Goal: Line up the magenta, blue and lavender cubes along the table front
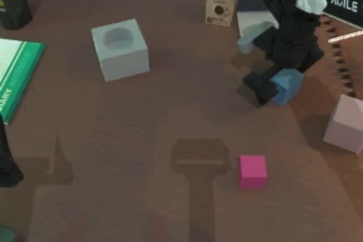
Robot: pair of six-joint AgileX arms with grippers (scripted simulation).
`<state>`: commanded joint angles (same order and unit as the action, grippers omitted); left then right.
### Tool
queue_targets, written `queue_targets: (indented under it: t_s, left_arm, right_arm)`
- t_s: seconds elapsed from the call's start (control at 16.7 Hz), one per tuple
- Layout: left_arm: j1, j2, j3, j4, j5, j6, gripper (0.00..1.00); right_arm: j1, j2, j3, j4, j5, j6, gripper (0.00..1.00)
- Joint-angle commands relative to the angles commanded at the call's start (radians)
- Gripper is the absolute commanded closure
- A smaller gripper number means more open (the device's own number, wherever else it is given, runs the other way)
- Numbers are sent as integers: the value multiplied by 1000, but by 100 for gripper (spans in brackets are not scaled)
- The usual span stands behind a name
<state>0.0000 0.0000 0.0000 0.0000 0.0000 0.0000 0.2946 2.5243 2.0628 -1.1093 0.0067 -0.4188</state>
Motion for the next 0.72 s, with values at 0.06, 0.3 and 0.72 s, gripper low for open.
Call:
queue_targets:
  t_s: [0.06, 0.3, 0.72]
  left_arm:
    - [0, 0, 0, 0, 0, 0, 0]
    - [0, 0, 0, 0, 0, 0, 0]
    - [0, 0, 0, 0, 0, 0, 0]
  right_arm:
    - [0, 0, 0, 0, 0, 0, 0]
    - [0, 0, 0, 0, 0, 0, 23]
    - [0, 0, 0, 0, 0, 0, 75]
